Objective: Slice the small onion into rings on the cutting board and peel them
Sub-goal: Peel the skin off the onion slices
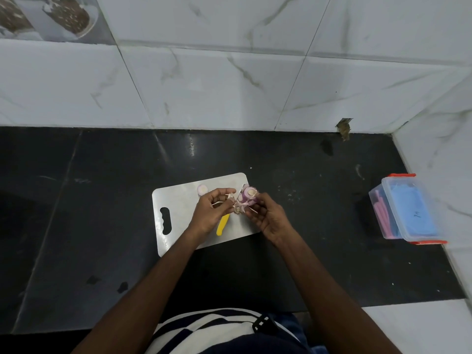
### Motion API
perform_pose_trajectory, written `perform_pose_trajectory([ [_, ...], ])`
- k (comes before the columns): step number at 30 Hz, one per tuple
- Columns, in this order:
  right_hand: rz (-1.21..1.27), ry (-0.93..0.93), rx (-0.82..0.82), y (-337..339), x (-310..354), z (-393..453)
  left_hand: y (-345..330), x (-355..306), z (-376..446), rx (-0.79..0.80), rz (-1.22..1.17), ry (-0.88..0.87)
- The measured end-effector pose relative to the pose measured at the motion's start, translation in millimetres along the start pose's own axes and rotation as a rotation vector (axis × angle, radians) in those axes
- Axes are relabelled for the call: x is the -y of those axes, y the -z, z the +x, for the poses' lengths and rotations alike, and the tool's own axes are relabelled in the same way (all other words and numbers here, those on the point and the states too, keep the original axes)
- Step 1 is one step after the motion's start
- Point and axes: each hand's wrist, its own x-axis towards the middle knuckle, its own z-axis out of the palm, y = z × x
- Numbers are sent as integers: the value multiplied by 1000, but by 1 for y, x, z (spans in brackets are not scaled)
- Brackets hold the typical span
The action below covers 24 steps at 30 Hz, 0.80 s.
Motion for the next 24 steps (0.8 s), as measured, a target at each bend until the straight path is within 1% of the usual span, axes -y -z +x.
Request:
perform_pose_trajectory([
  [6,7,13,-83,2,4,3,7,1,6,29,110,-4],
  [10,41,60,-180,10,8,8,0,-1,10,-47,109,-33],
  [12,54,47,-161,15,9,8,-8,-6,15,-55,114,-23],
  [14,64,25,-126,17,9,6,-18,-14,22,-30,122,-4],
  [15,53,27,-117,16,9,5,-23,-17,26,-11,166,4],
  [16,28,42,-113,15,9,3,-24,-20,31,0,287,-21],
  [18,-61,134,-107,14,8,-1,-21,-21,37,-17,694,-198],
  [19,-129,218,-99,15,8,-2,-17,-21,37,-60,861,-299],
  [20,-219,317,-92,16,7,-4,-13,-22,36,-94,932,-382],
  [21,-325,419,-84,16,6,-5,-11,-25,32,-78,909,-434],
  [22,-426,510,-68,17,5,-7,-10,-29,26,-21,810,-454],
  [24,-550,636,-15,15,2,-11,-8,-35,13,142,588,-431],
])
